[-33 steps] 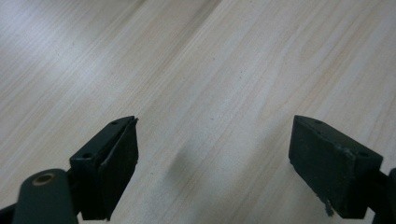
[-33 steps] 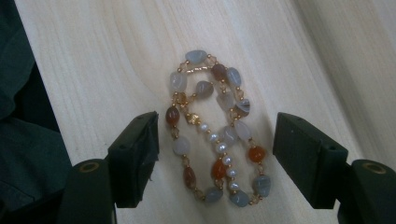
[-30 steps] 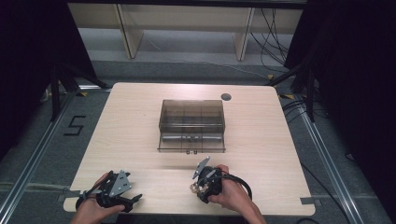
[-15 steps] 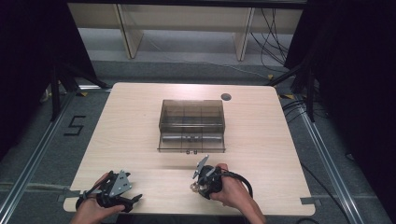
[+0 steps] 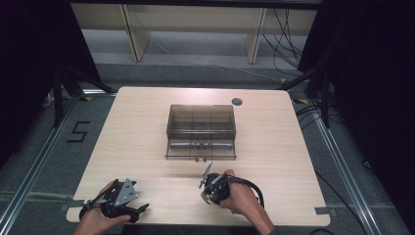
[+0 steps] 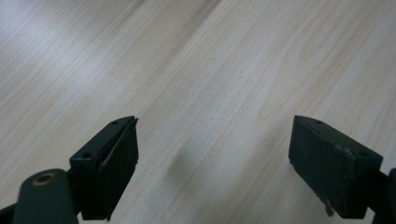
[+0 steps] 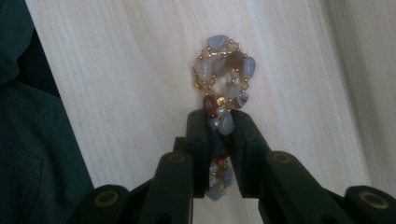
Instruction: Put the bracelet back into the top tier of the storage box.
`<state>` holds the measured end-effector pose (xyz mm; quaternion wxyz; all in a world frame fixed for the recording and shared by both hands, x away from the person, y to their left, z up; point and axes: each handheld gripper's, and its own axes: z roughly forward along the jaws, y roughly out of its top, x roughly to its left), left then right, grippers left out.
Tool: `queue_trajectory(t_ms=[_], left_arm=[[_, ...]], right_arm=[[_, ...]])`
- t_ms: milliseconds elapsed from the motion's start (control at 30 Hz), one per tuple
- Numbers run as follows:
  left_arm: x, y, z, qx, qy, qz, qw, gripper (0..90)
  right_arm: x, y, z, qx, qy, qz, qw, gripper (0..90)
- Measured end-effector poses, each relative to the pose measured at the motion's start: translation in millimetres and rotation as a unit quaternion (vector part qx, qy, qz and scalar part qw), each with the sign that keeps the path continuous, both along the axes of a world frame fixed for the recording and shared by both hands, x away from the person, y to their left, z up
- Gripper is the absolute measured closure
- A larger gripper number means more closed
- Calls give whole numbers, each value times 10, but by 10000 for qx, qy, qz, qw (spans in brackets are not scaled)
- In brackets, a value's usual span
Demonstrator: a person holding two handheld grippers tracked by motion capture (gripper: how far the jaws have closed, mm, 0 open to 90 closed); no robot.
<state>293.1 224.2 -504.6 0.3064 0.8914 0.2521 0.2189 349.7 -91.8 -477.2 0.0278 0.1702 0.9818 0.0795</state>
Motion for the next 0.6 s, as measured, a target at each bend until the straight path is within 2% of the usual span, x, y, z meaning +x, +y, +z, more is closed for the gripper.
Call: queue_trajectory(t_ms=[67,100,200,233,267,300,333,367,400,500,533,567,600], left_arm=[[-1,0,0,-7,2,-3,10000,158],[-1,-2,0,-9,4,-6,10000,158],[3,-3,-2,-8,30,-44,10000,158],[-1,-2,1,-7,0,-6,10000,158],[0,-2,0,-4,2,-6,10000,159],[-1,-2,0,-6,2,-6,10000,158],[-3,-2,1,-14,1,-4,10000,158],[-3,-2,1,-14,1,-4,10000,159],[-2,-1,2,-7,0,-6,10000,159],[-2,-2,1,-5,-1,-13,10000,159],[-4,-2,2,-12,1,-15,10000,159],[-3,-2,3,-7,-1,-19,10000,159],[-3,-2,3,-1,-1,-15,10000,159]], right_arm=[[-4,-2,-1,10,-35,-15,10000,793],[-14,-15,-3,72,-41,21,10000,826],[-19,-26,-3,103,-24,-1,9999,827],[-17,-27,-8,119,-97,91,9998,827],[-31,-18,-3,89,-84,38,9999,828],[-30,-18,2,100,-82,68,9999,828],[-2,-34,-6,192,-195,276,9992,829],[-2,-34,-6,192,-195,276,9992,829],[-32,-30,32,195,-167,128,9996,829],[-27,-42,78,255,-71,151,9995,830],[-34,-51,97,263,-209,132,9993,830],[-46,-52,113,308,-202,25,9993,830],[-28,-72,136,407,-283,121,9987,830]])
